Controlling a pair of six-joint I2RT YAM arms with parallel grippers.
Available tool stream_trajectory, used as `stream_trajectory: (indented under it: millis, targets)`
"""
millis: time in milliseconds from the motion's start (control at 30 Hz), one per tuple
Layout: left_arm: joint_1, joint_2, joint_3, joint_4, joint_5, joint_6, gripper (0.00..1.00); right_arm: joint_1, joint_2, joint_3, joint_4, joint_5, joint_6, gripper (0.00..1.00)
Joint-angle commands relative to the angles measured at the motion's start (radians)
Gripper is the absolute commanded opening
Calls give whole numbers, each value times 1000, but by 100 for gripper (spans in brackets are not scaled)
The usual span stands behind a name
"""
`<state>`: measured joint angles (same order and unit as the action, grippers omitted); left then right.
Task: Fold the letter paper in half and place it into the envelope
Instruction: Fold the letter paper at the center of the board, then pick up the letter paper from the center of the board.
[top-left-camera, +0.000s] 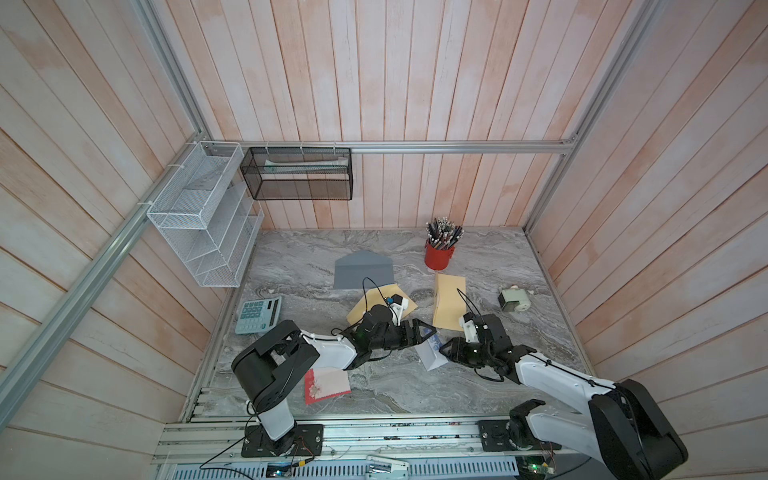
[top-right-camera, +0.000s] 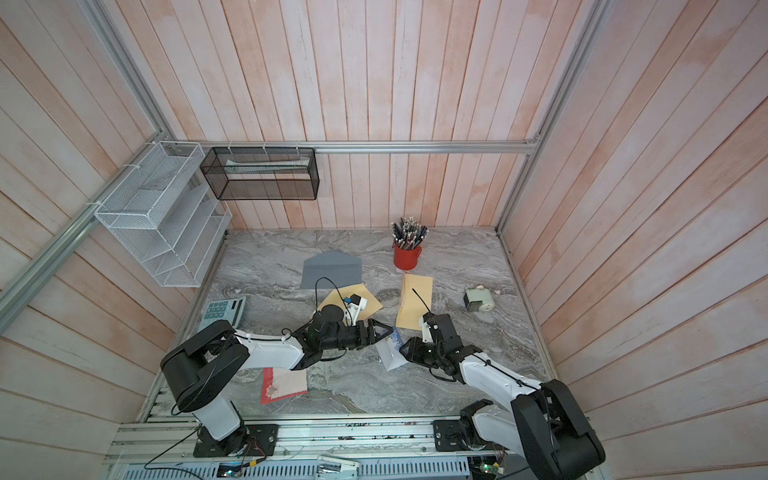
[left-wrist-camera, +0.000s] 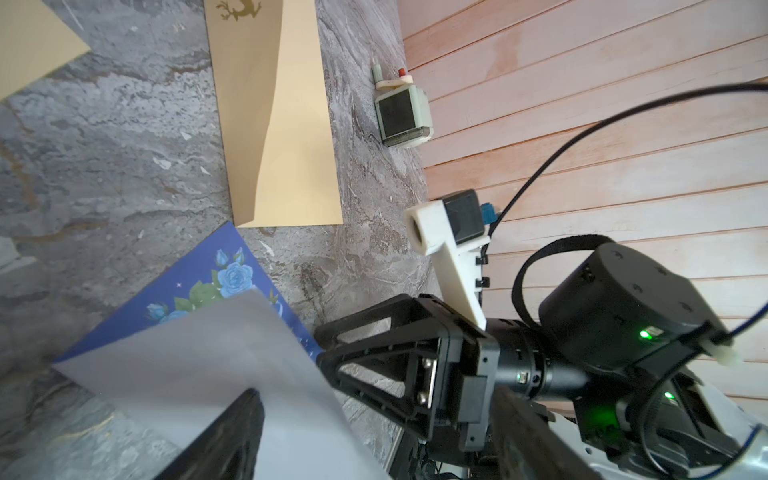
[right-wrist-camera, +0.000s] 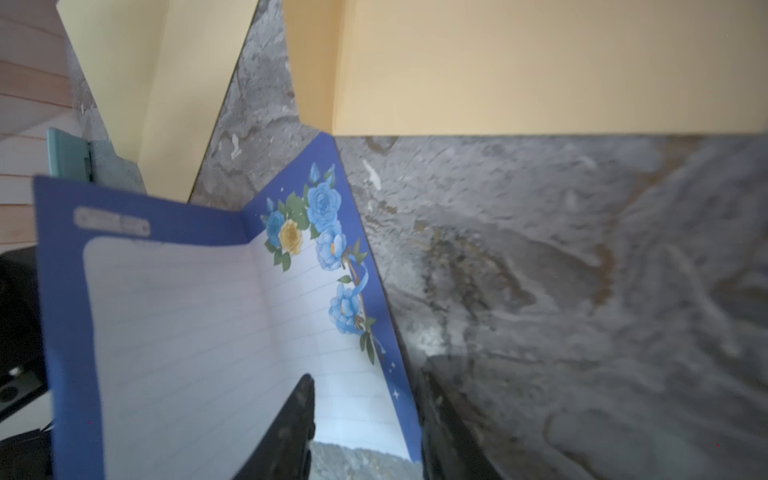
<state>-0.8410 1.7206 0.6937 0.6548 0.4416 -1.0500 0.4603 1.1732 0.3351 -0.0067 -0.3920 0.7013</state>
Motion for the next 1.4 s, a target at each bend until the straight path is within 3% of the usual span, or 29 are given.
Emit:
stream_trajectory:
  millis: [0,200,433,567,767,1033,1367]
  targets:
    - [-6,-12,7,-15,5,25,86,71,39,-12,71,-19,69,42]
    - [-6,11,10,3,14,18,86,97,46,-24,107,12,126,43]
    - [-6,53,30,18,34,15,86,-68,-145,-56,-7,26,89,43]
    - [-11,80,51,25,42,13,86,-94,-178,-47,-32,10,64,43]
    - [-15,135,63,25,52,5,86,-89,-114,-26,10,-78,34,39]
    - [-12,152,4,28,37,-15,86,-56,-117,-1,38,-84,35,30]
    - [-9,144,-11,49,43,-18,85,54,42,21,178,-55,76,23]
